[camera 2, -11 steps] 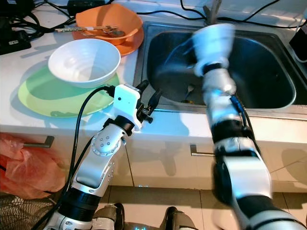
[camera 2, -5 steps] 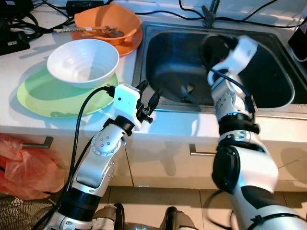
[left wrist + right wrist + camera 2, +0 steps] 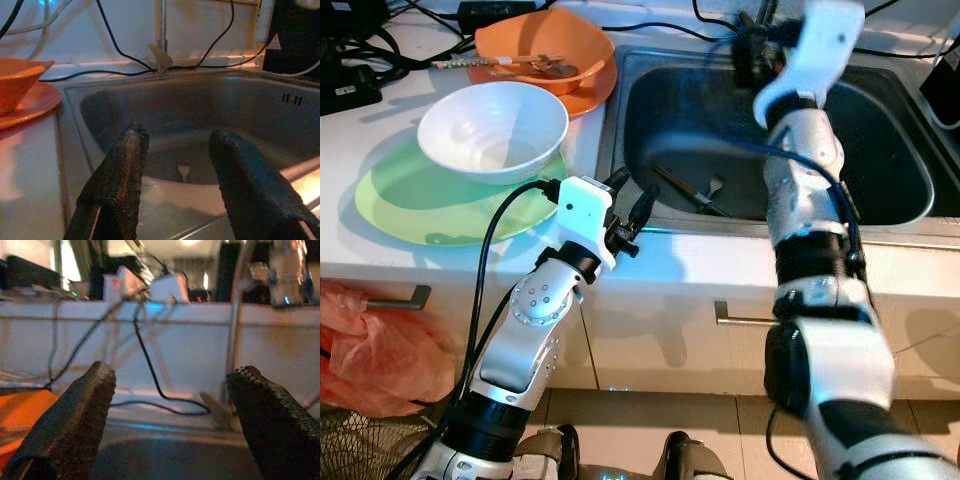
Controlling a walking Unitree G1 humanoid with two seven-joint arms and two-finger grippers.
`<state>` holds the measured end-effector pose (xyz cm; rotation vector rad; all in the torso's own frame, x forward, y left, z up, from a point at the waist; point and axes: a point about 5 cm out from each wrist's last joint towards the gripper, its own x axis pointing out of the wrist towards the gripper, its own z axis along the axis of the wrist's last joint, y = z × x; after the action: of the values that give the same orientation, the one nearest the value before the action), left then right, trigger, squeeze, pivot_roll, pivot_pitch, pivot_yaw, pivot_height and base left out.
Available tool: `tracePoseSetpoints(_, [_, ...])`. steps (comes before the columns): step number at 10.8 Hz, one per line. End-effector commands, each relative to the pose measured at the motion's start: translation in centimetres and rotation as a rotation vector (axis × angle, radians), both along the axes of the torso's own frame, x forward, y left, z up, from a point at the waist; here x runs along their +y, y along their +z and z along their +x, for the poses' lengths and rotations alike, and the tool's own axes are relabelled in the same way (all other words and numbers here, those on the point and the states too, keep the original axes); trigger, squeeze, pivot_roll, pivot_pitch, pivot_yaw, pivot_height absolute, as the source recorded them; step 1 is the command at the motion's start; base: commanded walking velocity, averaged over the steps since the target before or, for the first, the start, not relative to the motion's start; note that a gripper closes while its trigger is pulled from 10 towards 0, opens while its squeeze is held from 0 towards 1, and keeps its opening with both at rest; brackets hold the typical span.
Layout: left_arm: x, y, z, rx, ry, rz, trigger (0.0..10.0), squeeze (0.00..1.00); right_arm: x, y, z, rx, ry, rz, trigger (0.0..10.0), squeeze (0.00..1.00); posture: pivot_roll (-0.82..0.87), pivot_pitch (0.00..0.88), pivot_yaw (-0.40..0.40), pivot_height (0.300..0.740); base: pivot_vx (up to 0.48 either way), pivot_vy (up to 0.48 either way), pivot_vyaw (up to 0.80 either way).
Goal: Kitchen organization
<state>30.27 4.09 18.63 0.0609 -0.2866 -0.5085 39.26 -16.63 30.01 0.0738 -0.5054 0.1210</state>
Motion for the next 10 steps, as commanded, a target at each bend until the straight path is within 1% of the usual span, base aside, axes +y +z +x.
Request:
tracePoseSetpoints(1, [-0.1,-1.0,0.0,0.039,0.004,0.024,10.0,0.00,-0.2,0.0,-0.5,-0.016,-0.013,-0.021,10.0,0.00,0.14,0.170,-0.066,0.740,0.000,0.000,0.00])
tracePoseSetpoints(2, [0.1,-0.9,0.0,0.034,0.018,0.019,10.0,0.00,-0.3,-0.3,-1.0,-0.025,-0.013,-0.034,10.0,0.00,0.14,0.174,-0.066,0.740,0.000,0.000,0.00])
tracePoseSetpoints(4, [1.1,-0.7,0.3,0.021,0.076,0.005,10.0,0.00,-1.5,-2.4,-2.3,-0.009,-0.021,-0.060,10.0,0.00,0.13,0.184,-0.066,0.740,0.000,0.000,0.00])
tracePoseSetpoints(5, [1.5,-0.7,0.3,0.018,0.095,0.001,10.0,0.00,-2.0,-3.7,-3.2,0.012,-0.026,-0.043,10.0,0.00,0.13,0.187,-0.063,0.740,0.000,0.000,0.00])
tracePoseSetpoints(7, [1.9,-0.7,0.3,0.015,0.111,-0.003,10.0,0.00,-2.0,-5.9,-4.6,0.058,-0.017,-0.016,10.0,0.00,0.13,0.191,-0.059,0.740,0.000,0.000,0.00])
tracePoseSetpoints(8, [2.0,-0.7,0.2,0.014,0.111,-0.003,10.0,0.00,-1.6,-7.3,-5.7,0.082,-0.002,0.009,10.0,0.00,0.12,0.194,-0.056,0.740,0.000,0.000,0.00])
tracePoseSetpoints(10, [1.5,-0.8,0.1,0.016,0.089,0.009,10.0,0.00,-0.8,-10.1,-6.9,0.147,-0.001,0.063,10.0,0.00,0.12,0.197,-0.052,0.740,0.000,0.000,0.00])
